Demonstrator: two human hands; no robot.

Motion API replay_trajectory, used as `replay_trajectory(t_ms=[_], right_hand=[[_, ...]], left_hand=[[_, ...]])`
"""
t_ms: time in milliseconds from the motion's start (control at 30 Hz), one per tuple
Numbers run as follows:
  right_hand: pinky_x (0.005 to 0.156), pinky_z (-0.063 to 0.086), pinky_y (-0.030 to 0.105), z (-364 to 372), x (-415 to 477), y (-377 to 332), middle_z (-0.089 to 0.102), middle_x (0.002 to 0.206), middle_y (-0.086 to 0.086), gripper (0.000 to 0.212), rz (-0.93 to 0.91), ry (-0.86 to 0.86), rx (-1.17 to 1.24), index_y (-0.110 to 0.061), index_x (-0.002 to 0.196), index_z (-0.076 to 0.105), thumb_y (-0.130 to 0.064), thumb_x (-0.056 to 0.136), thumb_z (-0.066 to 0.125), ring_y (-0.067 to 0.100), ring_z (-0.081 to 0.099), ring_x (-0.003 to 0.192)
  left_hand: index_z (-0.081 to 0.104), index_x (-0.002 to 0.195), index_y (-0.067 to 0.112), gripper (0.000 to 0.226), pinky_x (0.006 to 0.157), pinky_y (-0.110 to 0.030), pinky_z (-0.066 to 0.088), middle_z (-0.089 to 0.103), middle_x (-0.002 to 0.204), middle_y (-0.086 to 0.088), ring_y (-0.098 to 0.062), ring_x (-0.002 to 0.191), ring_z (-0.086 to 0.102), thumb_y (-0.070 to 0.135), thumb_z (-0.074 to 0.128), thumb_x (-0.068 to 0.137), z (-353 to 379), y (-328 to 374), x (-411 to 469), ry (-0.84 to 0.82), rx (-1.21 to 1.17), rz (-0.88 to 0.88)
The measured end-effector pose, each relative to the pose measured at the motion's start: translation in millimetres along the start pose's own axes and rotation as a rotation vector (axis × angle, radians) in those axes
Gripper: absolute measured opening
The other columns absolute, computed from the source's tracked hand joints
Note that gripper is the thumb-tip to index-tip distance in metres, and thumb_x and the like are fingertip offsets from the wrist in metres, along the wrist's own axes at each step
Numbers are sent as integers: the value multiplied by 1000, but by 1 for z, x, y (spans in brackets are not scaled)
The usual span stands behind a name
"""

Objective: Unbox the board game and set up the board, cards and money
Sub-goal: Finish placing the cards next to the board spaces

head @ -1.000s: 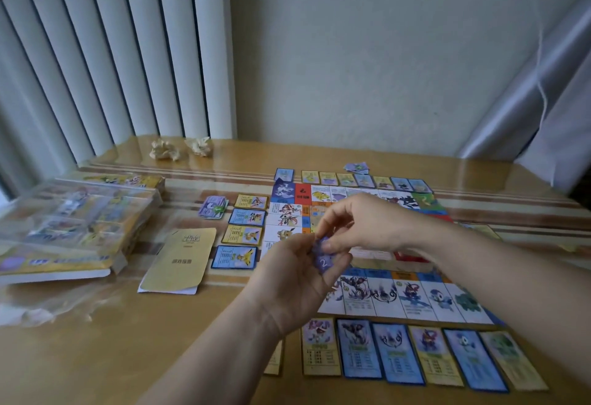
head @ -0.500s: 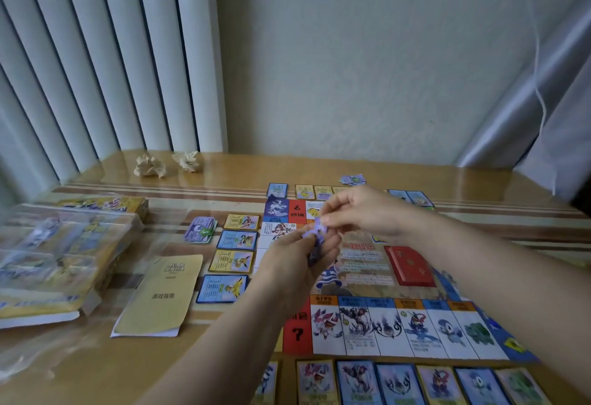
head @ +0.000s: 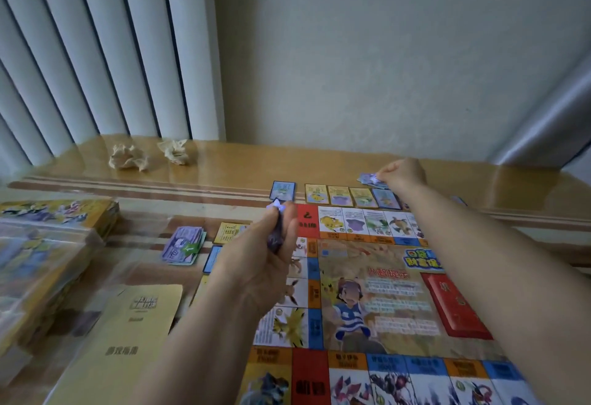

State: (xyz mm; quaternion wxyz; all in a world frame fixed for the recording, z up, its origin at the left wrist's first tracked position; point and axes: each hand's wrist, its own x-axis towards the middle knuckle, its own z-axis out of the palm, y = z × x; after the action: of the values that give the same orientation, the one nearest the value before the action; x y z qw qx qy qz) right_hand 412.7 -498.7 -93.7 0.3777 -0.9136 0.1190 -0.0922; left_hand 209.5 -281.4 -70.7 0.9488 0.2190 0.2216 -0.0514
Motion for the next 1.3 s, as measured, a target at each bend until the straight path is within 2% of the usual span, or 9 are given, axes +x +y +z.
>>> replay_trajectory(t_ms=[133, 333, 433, 533, 600, 833, 933, 1133, 1300], right_hand=[[93, 47, 38, 16, 21, 8, 71, 103, 6, 6, 21, 70, -123, -18, 84, 73, -20, 86, 68, 28, 62, 101], [96, 43, 34, 4, 2, -12, 69, 114, 3, 20, -127, 61, -155, -18, 103, 72, -30, 89, 64, 23, 61, 106], [89, 41, 27, -7, -52, -54, 64, 107, -6, 24, -294, -221, 10, -15, 112, 67, -28, 93, 59, 9, 57, 94], [75, 44, 21, -16, -119, -97, 67, 94, -10, 27, -435, -653, 23, -24, 101, 69, -43, 93, 52, 6, 56, 77], [69, 47, 14, -19, -149, -116, 70, 88, -13, 27, -529, -761, -17, -26, 96, 72, -48, 87, 57, 2, 60, 73], [54, 37, 0, 6, -196, -150, 64, 77, -17, 15, -728, -658, -55, -20, 95, 73, -23, 81, 74, -19, 53, 60], [53, 38, 2, 28, -212, -164, 63, 73, -14, 9, -819, -549, -31, -15, 91, 74, -17, 81, 73, -17, 51, 55], [70, 44, 16, 55, -210, -186, 67, 79, -7, 8, -491, -494, 335, -14, 88, 72, -21, 83, 71, -2, 55, 65], [69, 43, 18, 91, -210, -169, 71, 94, -2, 17, -439, -653, 19, -14, 95, 70, -23, 81, 74, 10, 62, 87]], left_hand=[[60, 103, -5, 18, 54, -21, 57, 71, 84, -17, -15, 75, 68, 10, 55, 93, -1, 7, 2, 14, -34, 2], [62, 100, -5, 18, 53, -21, 57, 70, 83, -15, -15, 69, 69, 10, 55, 94, -2, 4, 0, 10, -18, -3], [62, 97, -5, 17, 53, -21, 57, 70, 84, -16, -15, 69, 69, 10, 55, 94, -1, 4, -3, -1, -2, -1], [60, 93, -4, 16, 58, -24, 59, 67, 89, -18, -15, 76, 67, 10, 53, 95, -1, 6, -9, 15, -12, 15], [60, 88, -4, 17, 61, -23, 57, 67, 86, -17, -14, 76, 65, 10, 53, 95, -3, 12, -14, 1, -18, 23], [61, 82, -1, 19, 59, -19, 55, 69, 62, -9, -12, 65, 65, 11, 54, 94, -24, 44, -35, 60, 55, 150], [62, 85, -2, 16, 61, -20, 55, 68, 74, -13, -13, 69, 65, 10, 55, 94, -33, 62, -42, 57, 0, 174], [62, 92, -2, 14, 67, -24, 58, 64, 89, -12, -16, 84, 65, 10, 55, 94, -43, 107, -46, 48, -71, 221], [51, 125, -2, 33, 99, -33, 41, 57, 120, -13, -24, 126, 49, 15, 33, 103, -47, 140, -50, 48, -183, 345]])
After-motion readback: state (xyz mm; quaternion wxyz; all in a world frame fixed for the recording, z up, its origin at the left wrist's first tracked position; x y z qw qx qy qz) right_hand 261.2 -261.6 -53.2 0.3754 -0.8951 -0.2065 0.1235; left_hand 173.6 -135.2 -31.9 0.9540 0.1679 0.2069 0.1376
